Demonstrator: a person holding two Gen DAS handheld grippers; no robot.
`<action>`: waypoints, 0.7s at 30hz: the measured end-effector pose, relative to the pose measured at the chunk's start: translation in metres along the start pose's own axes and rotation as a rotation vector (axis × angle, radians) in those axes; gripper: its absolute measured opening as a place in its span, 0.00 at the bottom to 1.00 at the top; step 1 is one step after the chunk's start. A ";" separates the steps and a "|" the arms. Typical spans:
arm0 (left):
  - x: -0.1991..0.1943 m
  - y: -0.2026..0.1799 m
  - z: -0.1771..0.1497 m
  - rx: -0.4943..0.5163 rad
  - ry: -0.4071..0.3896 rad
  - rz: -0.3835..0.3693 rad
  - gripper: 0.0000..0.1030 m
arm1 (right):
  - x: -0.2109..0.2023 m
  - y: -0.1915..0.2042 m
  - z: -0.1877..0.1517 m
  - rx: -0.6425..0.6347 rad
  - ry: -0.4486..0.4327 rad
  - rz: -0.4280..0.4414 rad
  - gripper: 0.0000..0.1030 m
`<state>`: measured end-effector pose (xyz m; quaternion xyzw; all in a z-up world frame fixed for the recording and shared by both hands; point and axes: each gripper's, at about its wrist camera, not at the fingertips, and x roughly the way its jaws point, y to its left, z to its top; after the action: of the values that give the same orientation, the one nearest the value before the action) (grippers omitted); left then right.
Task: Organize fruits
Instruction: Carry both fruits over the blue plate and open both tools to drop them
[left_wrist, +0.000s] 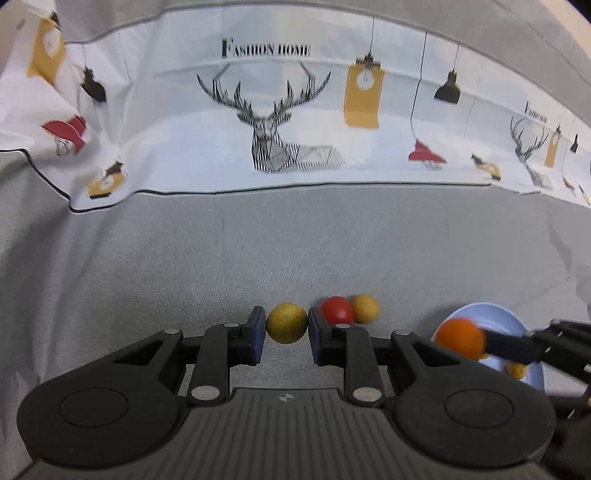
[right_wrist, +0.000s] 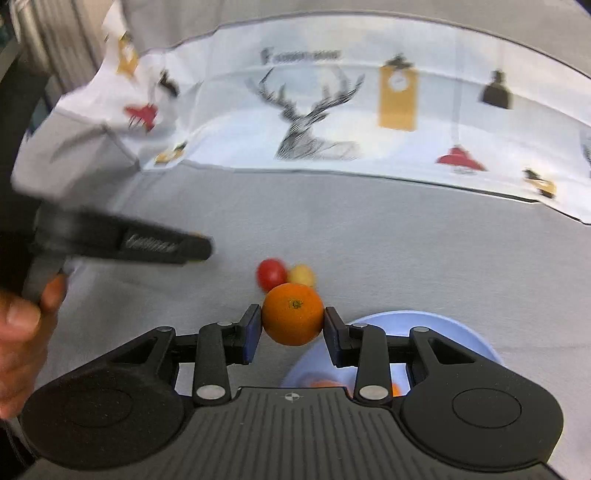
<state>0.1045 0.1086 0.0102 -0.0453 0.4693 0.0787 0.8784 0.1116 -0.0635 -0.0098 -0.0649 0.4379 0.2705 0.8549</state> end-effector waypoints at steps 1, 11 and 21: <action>-0.005 -0.002 -0.002 -0.002 -0.015 -0.001 0.26 | -0.006 -0.002 -0.002 0.011 -0.015 -0.009 0.37; -0.069 -0.015 -0.050 0.003 -0.125 -0.041 0.26 | -0.091 -0.040 -0.035 0.153 -0.165 -0.101 0.37; -0.061 -0.049 -0.068 0.090 -0.082 -0.095 0.26 | -0.094 -0.078 -0.080 0.235 -0.094 -0.196 0.36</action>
<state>0.0247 0.0442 0.0237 -0.0245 0.4333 0.0177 0.9008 0.0507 -0.1952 0.0058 0.0059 0.4176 0.1353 0.8985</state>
